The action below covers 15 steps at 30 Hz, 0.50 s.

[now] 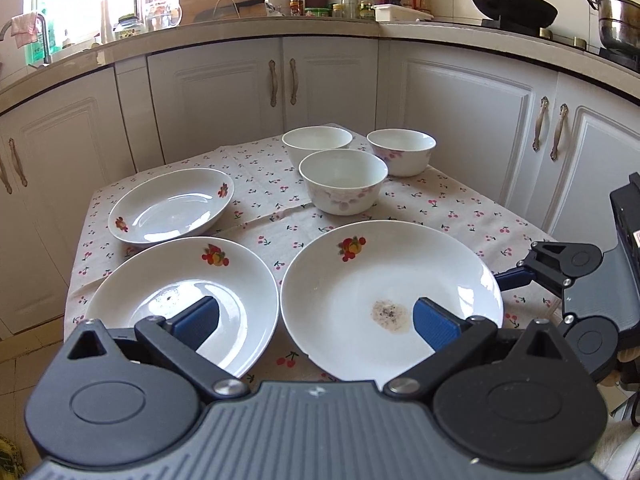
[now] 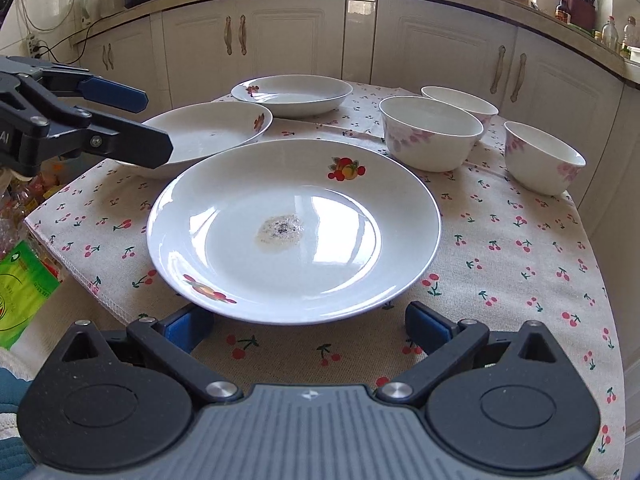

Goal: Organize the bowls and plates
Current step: 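Grasp the rim of the stained white plate with the left gripper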

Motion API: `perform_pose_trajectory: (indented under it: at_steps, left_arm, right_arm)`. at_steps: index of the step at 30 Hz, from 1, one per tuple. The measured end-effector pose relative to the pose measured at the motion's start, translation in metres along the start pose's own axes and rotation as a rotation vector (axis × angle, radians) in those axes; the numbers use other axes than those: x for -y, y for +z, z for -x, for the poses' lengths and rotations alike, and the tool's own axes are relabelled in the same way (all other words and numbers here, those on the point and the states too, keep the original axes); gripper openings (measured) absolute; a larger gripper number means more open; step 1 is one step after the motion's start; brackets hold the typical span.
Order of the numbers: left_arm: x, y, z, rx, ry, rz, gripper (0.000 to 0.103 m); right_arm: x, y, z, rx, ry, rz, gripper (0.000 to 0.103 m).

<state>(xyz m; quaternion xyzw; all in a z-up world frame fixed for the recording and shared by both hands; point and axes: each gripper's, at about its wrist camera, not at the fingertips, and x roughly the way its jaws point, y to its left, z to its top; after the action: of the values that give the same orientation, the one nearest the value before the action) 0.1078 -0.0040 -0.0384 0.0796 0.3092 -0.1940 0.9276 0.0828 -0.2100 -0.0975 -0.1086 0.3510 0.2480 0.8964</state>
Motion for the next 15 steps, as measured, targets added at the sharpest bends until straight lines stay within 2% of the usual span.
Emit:
perform_pose_trajectory:
  at_steps: [8, 15]
  left_arm:
    - [-0.002, 0.022, -0.028, -0.052, -0.051, -0.074, 0.102]
    - [0.001, 0.045, -0.059, -0.117, -0.162, -0.156, 0.102]
  right_arm:
    - [0.002, -0.001, 0.0, 0.023, 0.025, 0.023, 0.103]
    - [0.004, -0.002, -0.001, 0.037, 0.044, 0.039, 0.103]
